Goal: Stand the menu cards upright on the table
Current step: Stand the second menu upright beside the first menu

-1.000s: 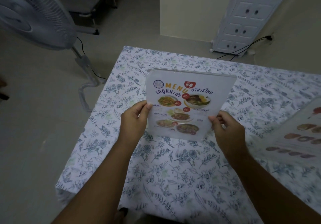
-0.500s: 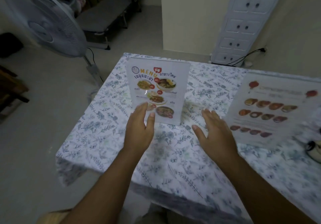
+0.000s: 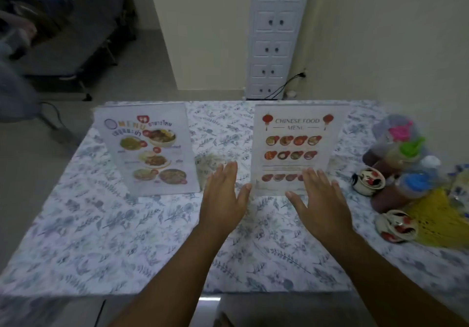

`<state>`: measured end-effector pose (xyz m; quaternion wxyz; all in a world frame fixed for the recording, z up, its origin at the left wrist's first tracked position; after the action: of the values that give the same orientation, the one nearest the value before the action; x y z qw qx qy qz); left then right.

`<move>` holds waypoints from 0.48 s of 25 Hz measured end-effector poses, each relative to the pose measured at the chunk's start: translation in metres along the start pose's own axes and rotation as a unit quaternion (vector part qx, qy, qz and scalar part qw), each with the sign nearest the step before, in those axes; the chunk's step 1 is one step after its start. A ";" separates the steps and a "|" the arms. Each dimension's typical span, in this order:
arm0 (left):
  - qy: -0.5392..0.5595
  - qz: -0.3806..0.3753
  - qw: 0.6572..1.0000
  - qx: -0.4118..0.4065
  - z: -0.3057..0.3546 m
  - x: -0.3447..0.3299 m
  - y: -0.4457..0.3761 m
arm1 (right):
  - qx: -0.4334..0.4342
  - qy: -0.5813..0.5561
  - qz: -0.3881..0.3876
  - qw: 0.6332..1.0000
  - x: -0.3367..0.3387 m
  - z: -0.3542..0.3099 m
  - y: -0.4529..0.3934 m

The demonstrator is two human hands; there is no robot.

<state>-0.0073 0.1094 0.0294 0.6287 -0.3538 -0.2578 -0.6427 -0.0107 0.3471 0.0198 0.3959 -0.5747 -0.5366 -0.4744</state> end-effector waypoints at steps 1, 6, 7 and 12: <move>0.007 -0.011 1.000 -0.005 0.005 -0.005 -0.012 | -0.019 0.001 0.008 1.000 0.007 0.010 -0.006; 0.102 -0.006 0.994 -0.034 0.021 -0.016 -0.066 | -0.111 -0.187 0.053 0.975 0.034 0.046 -0.050; 0.132 0.000 0.991 -0.024 0.019 -0.019 -0.074 | -0.132 -0.269 0.049 0.953 0.034 0.051 -0.060; 0.215 0.094 0.970 0.060 0.003 -0.026 -0.108 | -0.203 -0.424 0.075 0.880 0.025 0.073 -0.113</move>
<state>-0.1149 0.1362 0.0230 0.7475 -0.1913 -0.1201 -0.6247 -0.1149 0.4362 0.0204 0.0396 -0.8271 -0.5003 -0.2531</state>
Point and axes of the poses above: each hand's wrist, its own y-axis away from the middle knuckle, its own x-axis out of the back of the hand, z = x × y, the point moved 8 cm from there along -y, towards the middle knuckle, and after that the axes turned 7 degrees about -x, right-handed, at the moved point
